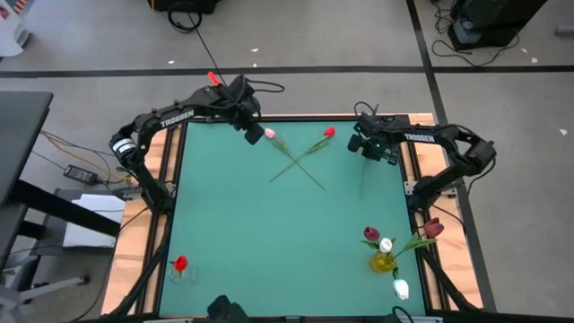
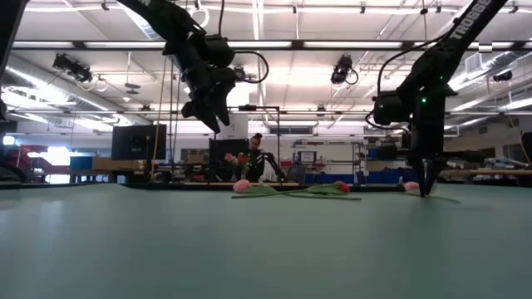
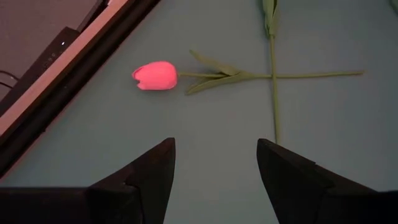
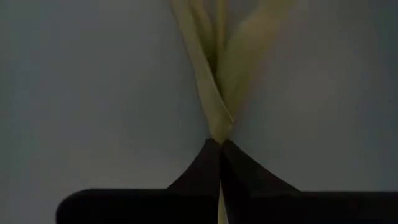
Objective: Sort flowers into vase by color
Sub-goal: Put the right pink tulip into the transparent flower vase
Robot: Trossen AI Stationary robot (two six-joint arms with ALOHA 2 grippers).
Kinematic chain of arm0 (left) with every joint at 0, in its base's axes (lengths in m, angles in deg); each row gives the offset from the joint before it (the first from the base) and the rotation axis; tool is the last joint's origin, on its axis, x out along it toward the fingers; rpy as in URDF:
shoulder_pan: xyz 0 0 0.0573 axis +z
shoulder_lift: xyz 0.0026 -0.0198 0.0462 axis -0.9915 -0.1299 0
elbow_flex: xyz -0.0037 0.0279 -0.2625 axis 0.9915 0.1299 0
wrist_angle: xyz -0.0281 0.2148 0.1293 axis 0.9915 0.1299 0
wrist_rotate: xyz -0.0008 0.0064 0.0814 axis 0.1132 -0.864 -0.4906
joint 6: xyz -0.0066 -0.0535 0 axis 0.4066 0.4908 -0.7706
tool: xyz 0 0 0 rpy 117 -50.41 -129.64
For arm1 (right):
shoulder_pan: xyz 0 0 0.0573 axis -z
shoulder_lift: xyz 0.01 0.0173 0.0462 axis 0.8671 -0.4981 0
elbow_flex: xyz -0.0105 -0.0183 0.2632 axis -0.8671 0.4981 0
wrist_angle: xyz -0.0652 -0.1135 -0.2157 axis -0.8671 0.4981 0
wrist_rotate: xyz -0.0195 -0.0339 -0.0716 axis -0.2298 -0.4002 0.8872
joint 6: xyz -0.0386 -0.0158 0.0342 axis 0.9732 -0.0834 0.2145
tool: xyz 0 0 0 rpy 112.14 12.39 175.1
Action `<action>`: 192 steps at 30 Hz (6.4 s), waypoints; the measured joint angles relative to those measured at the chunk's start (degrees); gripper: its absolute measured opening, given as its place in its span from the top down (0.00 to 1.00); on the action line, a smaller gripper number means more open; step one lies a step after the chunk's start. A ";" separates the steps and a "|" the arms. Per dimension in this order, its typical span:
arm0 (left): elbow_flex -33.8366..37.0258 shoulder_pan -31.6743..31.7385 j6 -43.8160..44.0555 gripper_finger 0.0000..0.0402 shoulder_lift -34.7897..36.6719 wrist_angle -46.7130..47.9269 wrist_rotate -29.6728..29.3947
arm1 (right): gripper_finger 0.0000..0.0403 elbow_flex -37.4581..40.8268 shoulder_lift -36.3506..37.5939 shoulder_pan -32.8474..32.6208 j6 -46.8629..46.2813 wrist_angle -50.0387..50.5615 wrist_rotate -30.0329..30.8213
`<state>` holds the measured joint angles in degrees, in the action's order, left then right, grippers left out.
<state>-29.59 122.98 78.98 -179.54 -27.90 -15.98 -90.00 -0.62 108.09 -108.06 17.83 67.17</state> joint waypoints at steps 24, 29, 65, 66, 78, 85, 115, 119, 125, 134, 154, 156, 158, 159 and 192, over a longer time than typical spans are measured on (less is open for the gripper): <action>0.00 -15.92 8.26 0.43 0.02 -26.29 12.55 | 1.00 0.02 18.66 -16.35 27.06 -38.89 -13.60; 0.00 -20.83 14.49 0.43 0.02 -40.51 2.50 | 1.00 0.02 20.41 -22.23 32.25 -42.85 -11.55; 0.00 -27.96 18.23 0.95 0.76 -48.64 -13.43 | 0.97 0.00 21.40 -31.50 47.21 -53.45 -7.05; 0.00 -27.96 17.75 0.97 0.88 -48.65 -13.34 | 0.95 -0.01 21.39 -31.50 46.88 -53.55 -6.73; -0.04 -33.32 6.25 0.98 20.15 -15.79 -7.78 | 0.60 0.00 21.54 -30.25 34.93 -42.86 -2.76; -0.07 -45.14 13.40 0.92 32.80 1.20 -6.23 | 0.58 0.00 21.51 -30.25 32.90 -40.71 -4.65; 8.07 -76.20 27.20 0.97 52.92 16.66 -23.81 | 0.59 3.65 21.47 -48.61 11.82 -41.23 18.96; 19.53 -78.31 27.35 0.97 59.68 7.42 -24.28 | 0.59 3.65 21.47 -51.60 8.55 -41.22 23.47; 29.56 -81.92 27.76 0.97 67.52 -4.10 -20.55 | 0.59 3.65 21.47 -54.74 2.11 -41.07 28.29; 30.36 -88.68 25.46 0.97 74.33 -4.32 -15.61 | 0.59 3.63 21.47 -57.16 -6.88 -37.77 29.32; 35.25 -89.96 17.07 0.97 73.49 -11.55 -11.68 | 0.59 3.60 21.47 -62.69 -13.66 -39.59 38.97; 36.41 -90.01 17.97 0.97 73.37 -11.94 -10.95 | 0.59 3.58 21.47 -62.67 -13.65 -39.70 39.01; 37.44 -90.30 18.53 0.97 73.32 -11.95 -10.59 | 0.59 3.58 21.47 -62.66 -13.64 -39.86 39.01; 37.88 -90.51 18.76 0.97 73.31 -12.00 -10.56 | 0.59 3.58 21.47 -62.66 -13.64 -39.88 39.00; 38.51 -90.88 50.02 0.53 72.81 -10.96 -1.32 | 0.58 3.58 21.47 -62.86 -12.47 -39.74 34.90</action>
<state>8.92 32.10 129.00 -106.73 -38.87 -17.29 -86.42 20.85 45.23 -120.54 -21.90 102.07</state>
